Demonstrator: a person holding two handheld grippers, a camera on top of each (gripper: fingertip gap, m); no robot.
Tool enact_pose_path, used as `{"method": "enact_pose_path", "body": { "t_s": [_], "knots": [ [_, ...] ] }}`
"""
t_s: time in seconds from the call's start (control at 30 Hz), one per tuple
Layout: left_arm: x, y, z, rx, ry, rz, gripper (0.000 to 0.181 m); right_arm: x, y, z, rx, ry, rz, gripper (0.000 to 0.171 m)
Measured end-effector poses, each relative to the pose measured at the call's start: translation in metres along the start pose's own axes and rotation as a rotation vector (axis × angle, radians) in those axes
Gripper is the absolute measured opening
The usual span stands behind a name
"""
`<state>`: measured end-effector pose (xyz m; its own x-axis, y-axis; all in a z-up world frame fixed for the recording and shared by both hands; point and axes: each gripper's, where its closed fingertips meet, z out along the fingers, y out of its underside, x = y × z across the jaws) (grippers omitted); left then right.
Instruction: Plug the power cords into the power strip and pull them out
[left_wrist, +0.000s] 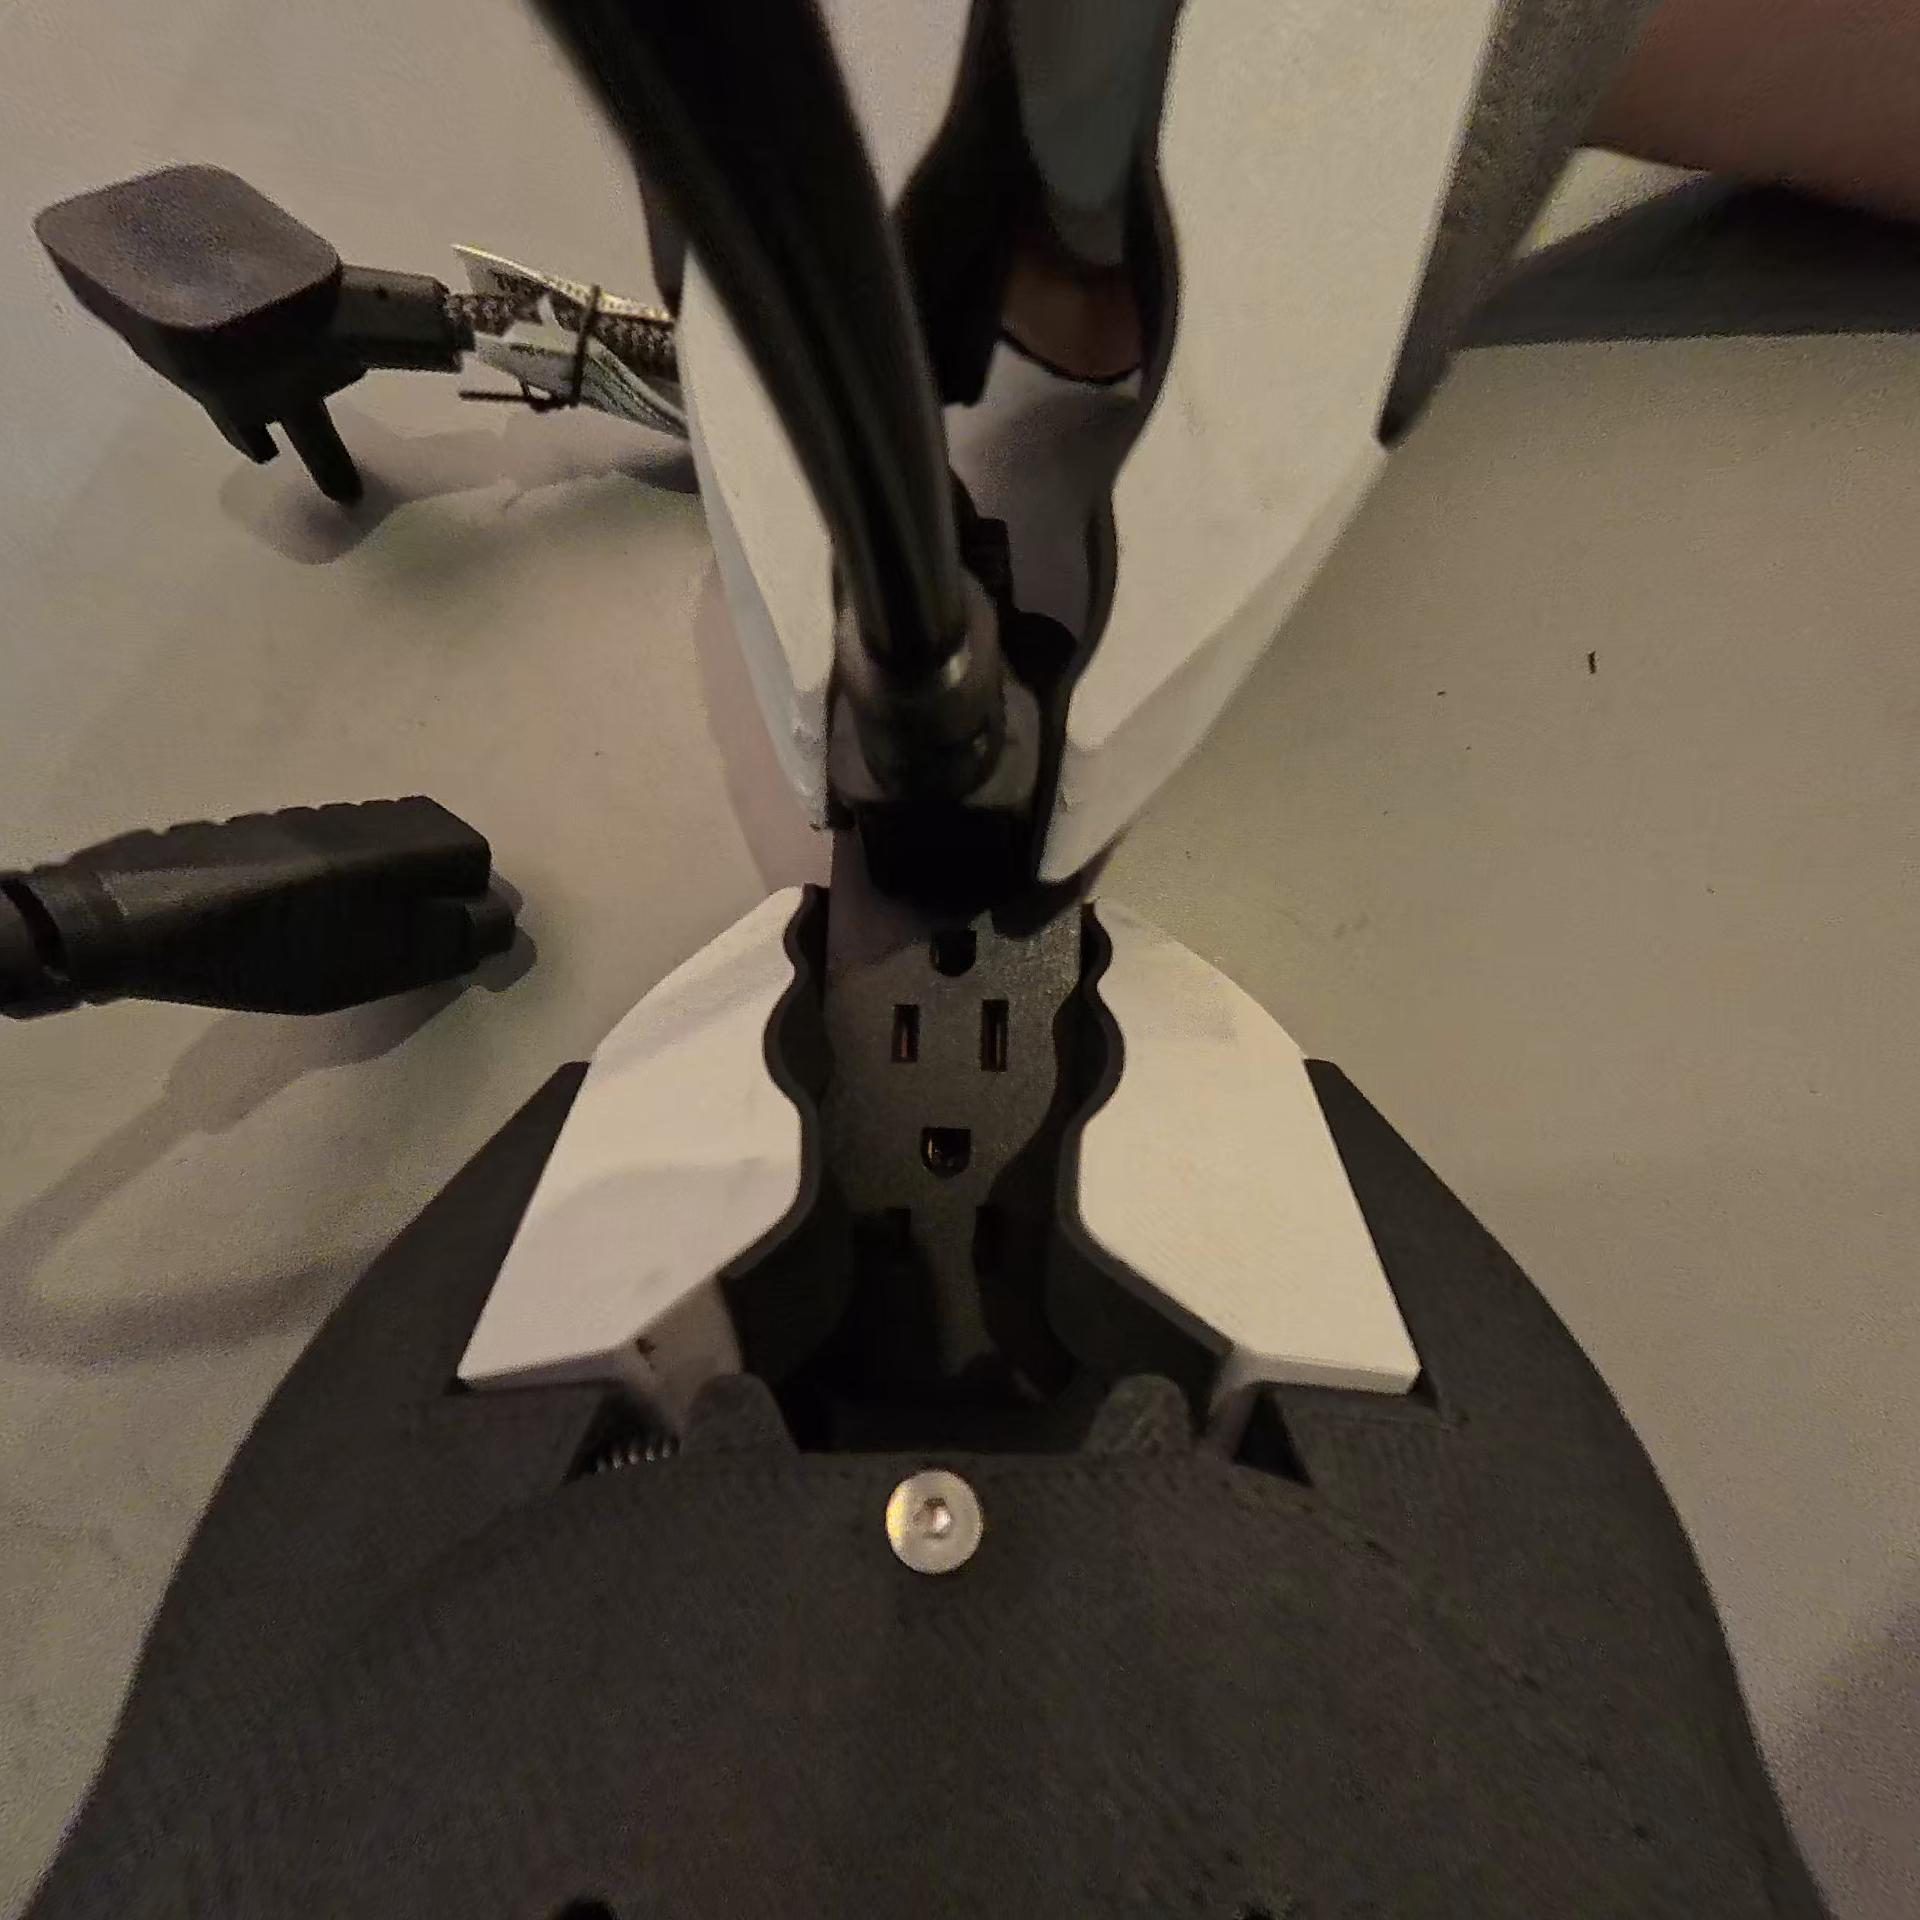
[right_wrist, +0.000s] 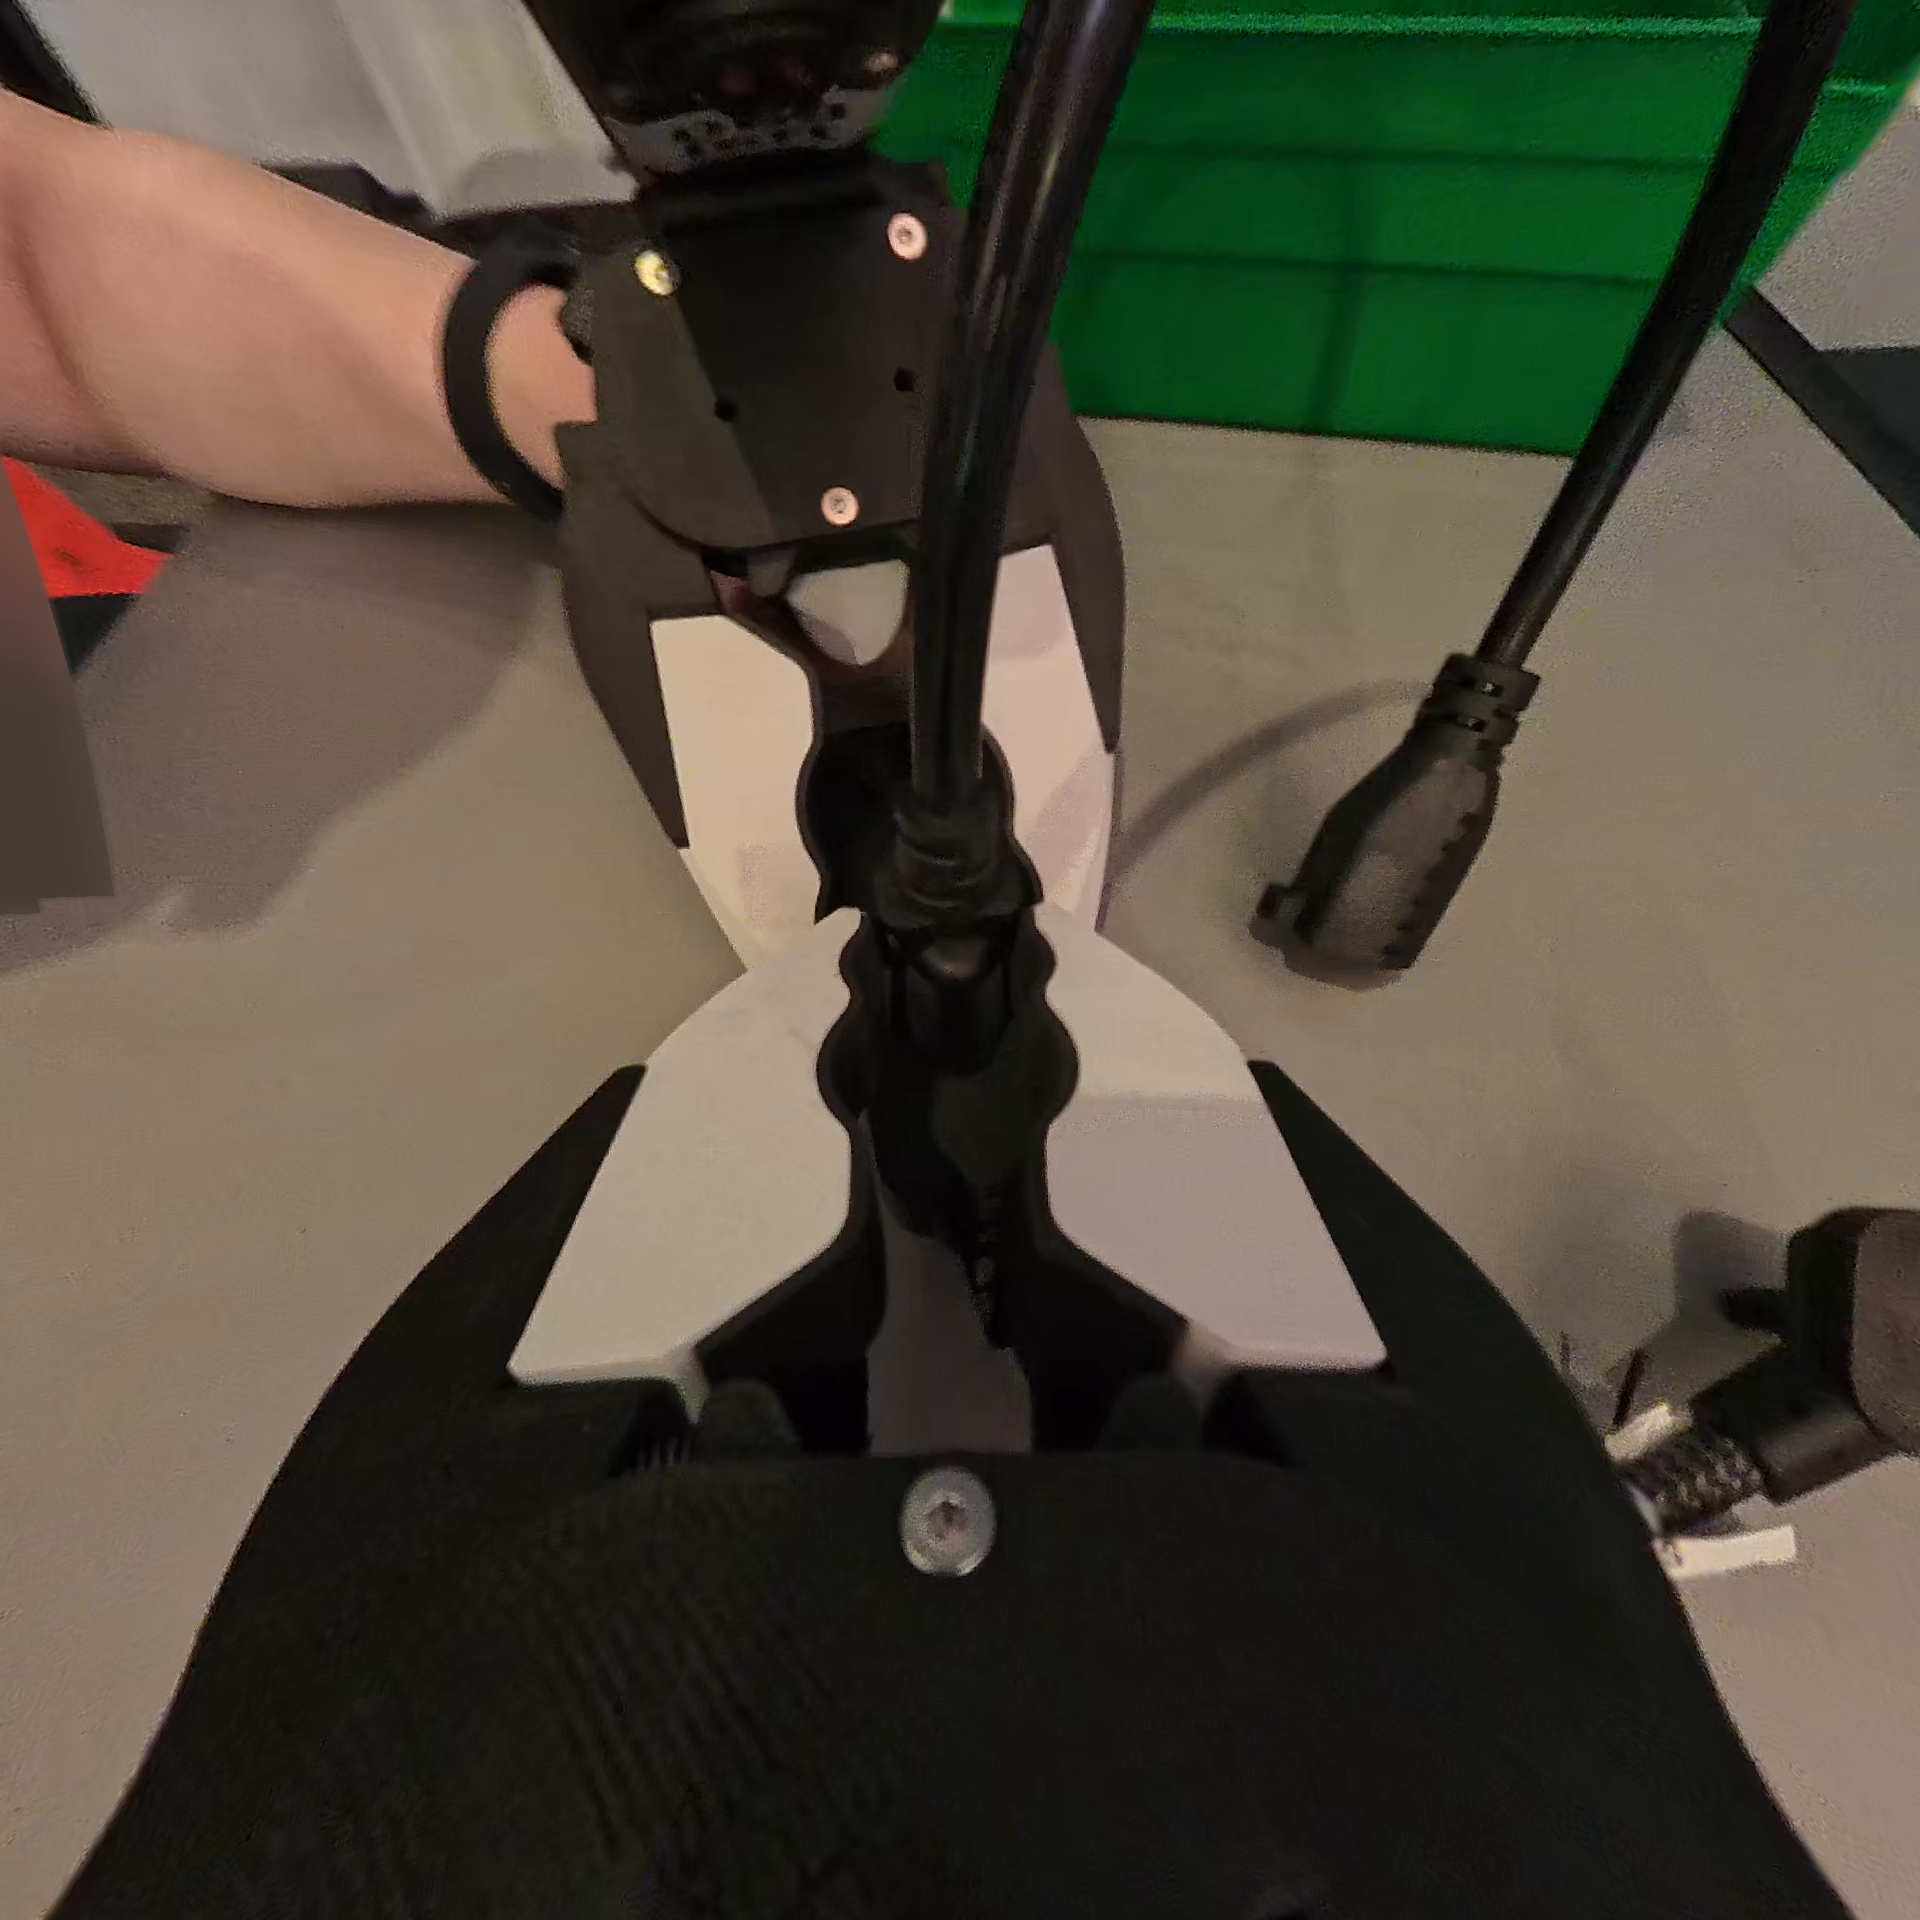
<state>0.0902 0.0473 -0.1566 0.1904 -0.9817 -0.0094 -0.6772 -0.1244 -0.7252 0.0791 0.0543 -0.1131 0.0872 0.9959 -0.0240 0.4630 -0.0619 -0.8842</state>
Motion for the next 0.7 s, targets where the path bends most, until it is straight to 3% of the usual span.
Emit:
{"method": "enact_pose_path", "body": {
  "t_s": [0.1, 0.3, 0.7],
  "knots": [
    [-0.0016, 0.0004, -0.0001, -0.003, -0.016, -0.016, 0.043, 0.0021, -0.0012, 0.0023, -0.008, 0.062, 0.033, 0.024],
    [-0.0004, 0.0, -0.0004, 0.009, -0.004, -0.003, 0.045, 0.0004, 0.0026, -0.0026, 0.057, -0.034, 0.056, 0.025],
    [0.0008, -0.0009, 0.0001, 0.015, 0.02, 0.018, 0.045, -0.0029, 0.0008, -0.0051, 0.085, -0.039, 0.001, 0.023]
  ]
}}
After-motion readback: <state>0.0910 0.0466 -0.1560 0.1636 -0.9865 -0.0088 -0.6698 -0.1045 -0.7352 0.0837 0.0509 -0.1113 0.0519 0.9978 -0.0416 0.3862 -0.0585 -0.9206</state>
